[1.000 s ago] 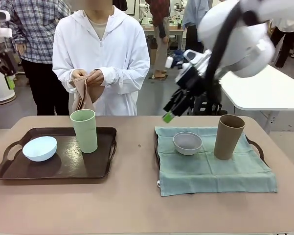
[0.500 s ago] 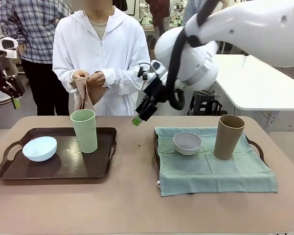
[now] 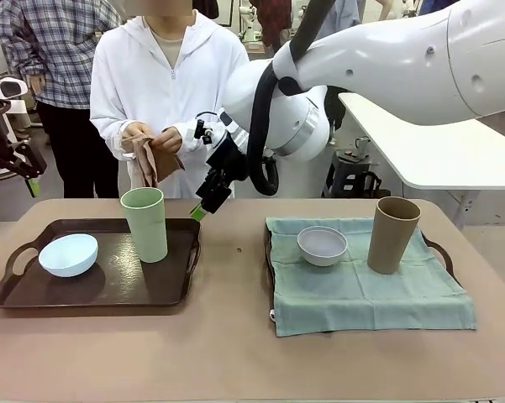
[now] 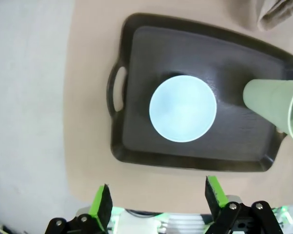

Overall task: Set up a tray with a mat and arrange the tableware.
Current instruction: Pick up the Picnic Bowl and Reusable plastic cup from the Handle tray in front of the human's position and hold them in the air.

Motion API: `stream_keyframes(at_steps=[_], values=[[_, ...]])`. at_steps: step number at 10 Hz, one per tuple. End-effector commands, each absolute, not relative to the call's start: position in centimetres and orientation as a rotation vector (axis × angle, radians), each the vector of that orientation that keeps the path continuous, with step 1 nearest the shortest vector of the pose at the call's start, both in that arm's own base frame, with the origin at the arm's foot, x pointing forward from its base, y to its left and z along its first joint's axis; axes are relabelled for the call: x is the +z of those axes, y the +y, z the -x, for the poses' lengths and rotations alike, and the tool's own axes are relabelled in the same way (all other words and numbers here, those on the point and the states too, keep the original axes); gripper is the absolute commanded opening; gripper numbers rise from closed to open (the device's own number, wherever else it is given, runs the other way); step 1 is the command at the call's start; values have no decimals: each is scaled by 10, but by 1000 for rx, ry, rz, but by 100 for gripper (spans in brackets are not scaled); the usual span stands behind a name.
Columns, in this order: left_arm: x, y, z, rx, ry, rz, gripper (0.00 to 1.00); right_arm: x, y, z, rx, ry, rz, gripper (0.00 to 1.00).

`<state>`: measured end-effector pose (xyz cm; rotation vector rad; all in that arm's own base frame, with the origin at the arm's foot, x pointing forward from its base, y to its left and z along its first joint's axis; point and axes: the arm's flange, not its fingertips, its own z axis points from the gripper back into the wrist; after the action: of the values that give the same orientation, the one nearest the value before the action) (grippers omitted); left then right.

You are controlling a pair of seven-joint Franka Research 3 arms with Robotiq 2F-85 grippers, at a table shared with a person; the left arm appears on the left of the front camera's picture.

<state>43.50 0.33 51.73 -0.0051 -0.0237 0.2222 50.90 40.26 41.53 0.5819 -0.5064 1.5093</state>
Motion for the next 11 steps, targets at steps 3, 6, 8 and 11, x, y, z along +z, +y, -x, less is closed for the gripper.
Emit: stream_keyframes(at_steps=[3,6,8,11], values=[[517,3,-435,222,-24,5,100,416,400,-511,1504,-509,-580,100],[517,3,-435,222,-24,5,100,416,400,-511,1504,-509,-580,100],[521,-1,-448,217,-93,-91,100,417,400,-511,1505,-512,-585,100],[493,4,-457,148,-122,-117,100,383,399,-520,1501,-561,-636,100]])
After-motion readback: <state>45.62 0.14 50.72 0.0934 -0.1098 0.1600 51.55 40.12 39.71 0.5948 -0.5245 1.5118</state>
